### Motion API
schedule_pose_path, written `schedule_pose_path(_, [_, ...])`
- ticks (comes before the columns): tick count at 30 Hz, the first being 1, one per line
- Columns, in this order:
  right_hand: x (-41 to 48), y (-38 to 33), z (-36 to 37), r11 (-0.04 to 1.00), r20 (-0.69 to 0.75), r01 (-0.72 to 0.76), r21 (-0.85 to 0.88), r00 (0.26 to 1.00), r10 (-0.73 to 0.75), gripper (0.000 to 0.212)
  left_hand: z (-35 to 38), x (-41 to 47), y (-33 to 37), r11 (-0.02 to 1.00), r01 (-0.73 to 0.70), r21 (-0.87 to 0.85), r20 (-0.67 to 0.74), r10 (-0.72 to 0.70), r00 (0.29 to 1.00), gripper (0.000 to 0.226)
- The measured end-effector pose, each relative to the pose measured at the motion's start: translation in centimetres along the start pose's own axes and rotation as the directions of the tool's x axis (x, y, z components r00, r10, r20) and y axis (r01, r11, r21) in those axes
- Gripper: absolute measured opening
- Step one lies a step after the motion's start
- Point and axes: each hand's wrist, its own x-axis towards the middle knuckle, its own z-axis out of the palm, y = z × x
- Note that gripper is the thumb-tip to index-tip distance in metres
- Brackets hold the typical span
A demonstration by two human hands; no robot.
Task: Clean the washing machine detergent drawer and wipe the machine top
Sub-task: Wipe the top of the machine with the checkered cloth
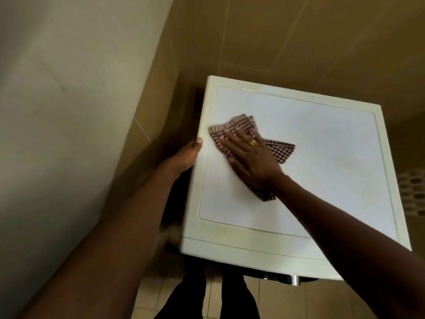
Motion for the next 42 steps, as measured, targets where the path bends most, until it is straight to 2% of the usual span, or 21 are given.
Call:
schedule_pose_path(3, [2.8,-1.4,0.4,0.94,-0.057,-0.338,0.031,0.939,0.34,0.061,0.0,-0.3,0.0,1.0,0.01,-0.023,-0.005,-0.01,1.0,0.059])
schedule_pose_path(4, [3.9,-3.3,0.4,0.918,-0.077,-0.395,0.047,0.915,0.397,0.062,0.2,-0.3,0.0,1.0,-0.002,-0.03,-0.022,0.001,1.0,0.059])
schedule_pose_path(5, [4.4,-5.2,0.5,0.922,-0.08,-0.385,0.052,0.918,0.388,0.062,0.4,-0.3,-0.1,0.999,-0.023,-0.042,-0.058,0.021,0.998,0.058])
schedule_pose_path(7, [3.0,-7.5,1.0,0.98,-0.051,-0.2,0.009,0.978,0.2,0.063,1.1,-0.9,-0.7,0.995,-0.063,-0.079,-0.159,0.049,0.986,0.05])
schedule_pose_path(10, [-1.7,-5.9,0.5,1.0,0.002,0.03,-0.003,1.0,-0.03,0.062,1.4,-2.3,-3.5,0.966,-0.016,-0.26,-0.194,-0.036,0.98,0.042])
schedule_pose_path(11, [-2.7,-5.2,0.5,1.0,0.006,0.005,0.001,1.0,-0.005,0.06,1.5,-2.9,-4.7,0.947,0.011,-0.32,-0.193,-0.077,0.978,0.042])
schedule_pose_path(13, [-2.4,-4.5,0.6,0.989,-0.014,-0.148,0.007,0.989,0.148,0.058,1.8,-3.8,-6.2,0.914,0.046,-0.403,-0.216,-0.144,0.966,0.043])
schedule_pose_path(16, [1.6,-8.0,0.7,0.925,-0.07,-0.377,0.052,0.922,0.38,0.06,2.6,-4.4,-5.9,0.905,-0.001,-0.426,-0.291,-0.136,0.947,0.03])
schedule_pose_path(18, [2.9,-11.2,1.0,0.942,-0.059,-0.329,0.061,0.941,0.332,0.062,3.1,-4.4,-5.3,0.903,-0.067,-0.424,-0.361,-0.101,0.927,0.025])
schedule_pose_path(20, [1.2,-12.3,1.2,0.987,-0.024,-0.161,0.022,0.987,0.161,0.062,3.3,-4.8,-4.8,0.902,-0.1,-0.42,-0.398,-0.084,0.914,0.025])
schedule_pose_path(22, [-2.2,-11.2,0.9,0.999,0.014,-0.028,0.02,1.0,0.028,0.061,3.2,-5.1,-4.9,0.918,-0.13,-0.375,-0.434,-0.049,0.9,0.028])
schedule_pose_path(23, [-3.5,-10.2,0.8,1.0,0.014,-0.019,0.014,1.0,0.019,0.062,3.3,-5.2,-5.1,0.932,-0.13,-0.338,-0.442,-0.035,0.896,0.028])
schedule_pose_path(26, [-2.7,-8.0,0.8,0.978,-0.016,-0.208,0.007,0.978,0.208,0.062,3.0,-5.1,-5.3,0.958,-0.127,-0.256,-0.459,-0.004,0.889,0.027])
schedule_pose_path(29, [1.3,-10.5,0.7,0.918,-0.034,-0.394,0.055,0.918,0.396,0.064,2.6,-4.5,-4.9,0.947,-0.159,-0.28,-0.511,-0.007,0.859,0.027])
schedule_pose_path(30, [1.7,-11.7,0.6,0.926,-0.031,-0.37,0.071,0.927,0.373,0.064,2.5,-4.5,-4.5,0.939,-0.168,-0.301,-0.527,-0.017,0.85,0.029])
schedule_pose_path(32, [-0.2,-12.7,0.8,0.981,-0.013,-0.19,0.045,0.982,0.19,0.063,2.4,-4.3,-3.9,0.939,-0.196,-0.283,-0.561,0.004,0.828,0.036])
schedule_pose_path(34, [-4.5,-11.9,0.9,0.999,0.001,-0.046,0.006,0.999,0.046,0.062,2.6,-4.3,-3.4,0.962,-0.197,-0.191,-0.551,0.061,0.832,0.04])
schedule_pose_path(35, [-6.5,-10.7,0.9,0.999,0.006,-0.046,0.02,0.999,0.046,0.061,2.8,-4.3,-3.0,0.975,-0.186,-0.124,-0.523,0.095,0.847,0.041])
schedule_pose_path(38, [-9.1,-5.8,0.9,0.968,-0.028,-0.252,0.002,0.967,0.252,0.06,3.9,-4.9,-2.4,0.976,-0.19,0.106,-0.439,0.217,0.872,0.047])
schedule_pose_path(40, [-7.1,-3.8,0.9,0.889,-0.047,-0.457,0.035,0.888,0.458,0.061,4.9,-5.3,-1.9,0.955,-0.165,0.246,-0.387,0.253,0.887,0.051])
schedule_pose_path(42, [-3.8,-4.7,0.5,0.816,-0.06,-0.573,0.082,0.814,0.577,0.064,5.5,-5.5,-1.5,0.928,-0.076,0.364,-0.377,0.221,0.899,0.058])
